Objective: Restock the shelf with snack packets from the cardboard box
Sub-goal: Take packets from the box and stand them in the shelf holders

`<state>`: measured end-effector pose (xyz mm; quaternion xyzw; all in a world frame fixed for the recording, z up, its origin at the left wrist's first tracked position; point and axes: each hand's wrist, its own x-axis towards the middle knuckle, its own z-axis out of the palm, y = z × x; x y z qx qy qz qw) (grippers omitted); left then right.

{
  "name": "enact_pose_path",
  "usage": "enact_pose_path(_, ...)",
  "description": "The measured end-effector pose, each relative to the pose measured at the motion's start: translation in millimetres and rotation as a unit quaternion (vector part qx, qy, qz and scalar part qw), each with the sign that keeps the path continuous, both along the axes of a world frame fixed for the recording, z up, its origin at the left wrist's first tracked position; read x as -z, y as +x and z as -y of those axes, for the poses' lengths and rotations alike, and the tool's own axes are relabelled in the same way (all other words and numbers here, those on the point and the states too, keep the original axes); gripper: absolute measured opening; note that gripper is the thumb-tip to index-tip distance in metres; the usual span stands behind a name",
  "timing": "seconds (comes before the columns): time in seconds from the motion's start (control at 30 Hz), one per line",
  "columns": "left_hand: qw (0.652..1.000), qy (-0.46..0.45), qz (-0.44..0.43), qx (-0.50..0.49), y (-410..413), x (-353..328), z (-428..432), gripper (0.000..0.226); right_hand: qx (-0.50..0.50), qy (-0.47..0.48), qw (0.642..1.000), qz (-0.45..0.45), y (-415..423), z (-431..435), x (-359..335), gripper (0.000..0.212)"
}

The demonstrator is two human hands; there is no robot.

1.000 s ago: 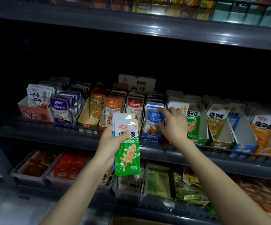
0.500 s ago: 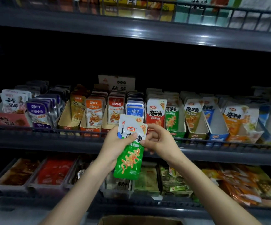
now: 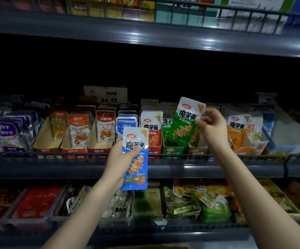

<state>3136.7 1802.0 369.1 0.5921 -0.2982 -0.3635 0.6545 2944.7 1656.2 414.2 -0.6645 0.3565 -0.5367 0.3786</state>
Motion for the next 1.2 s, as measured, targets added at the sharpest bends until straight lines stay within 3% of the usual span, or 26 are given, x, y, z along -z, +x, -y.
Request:
enact_pose_path(0.17, 1.0, 0.003, 0.006, -0.006, 6, 5, 2, 0.015, 0.033, 0.02, 0.997, -0.065, 31, 39, 25, 0.017)
enact_pose_path(0.27, 1.0, 0.008, 0.004, -0.008, 10, 8, 3, 0.016, 0.047, 0.029, 0.986, -0.155, 41, 50, 40, 0.017)
enact_pose_path(0.47, 1.0, 0.011, -0.005, -0.009, 12, 13, 6, 0.016, 0.201, -0.122, 0.914, -0.331, 42, 56, 38, 0.025)
enact_pose_path(0.8, 1.0, 0.003, -0.024, -0.007, 12, 11, 7, 0.015, 0.247, -0.167, 0.901, -0.316, 54, 70, 61, 0.046)
enact_pose_path(0.93, 1.0, 0.003, -0.022, -0.004, 9, 8, 6, 0.014, 0.291, -0.235, 0.888, -0.267, 53, 56, 61, 0.039)
enact_pose_path(1.0, 1.0, 0.003, -0.019, 0.003, 6, 7, 6, 0.014, 0.245, -0.223, 0.915, -0.231, 51, 34, 54, 0.031)
enact_pose_path(1.1, 1.0, 0.0, 0.0, 0.016, -1, 4, 6, 0.014, 0.028, -0.059, 0.987, -0.147, 44, -14, 38, 0.032)
enact_pose_path(1.2, 0.998, -0.006, 0.032, 0.045, -15, 0, 5, 0.014, -0.147, 0.085, 0.982, -0.08, 38, -48, 28, 0.03)
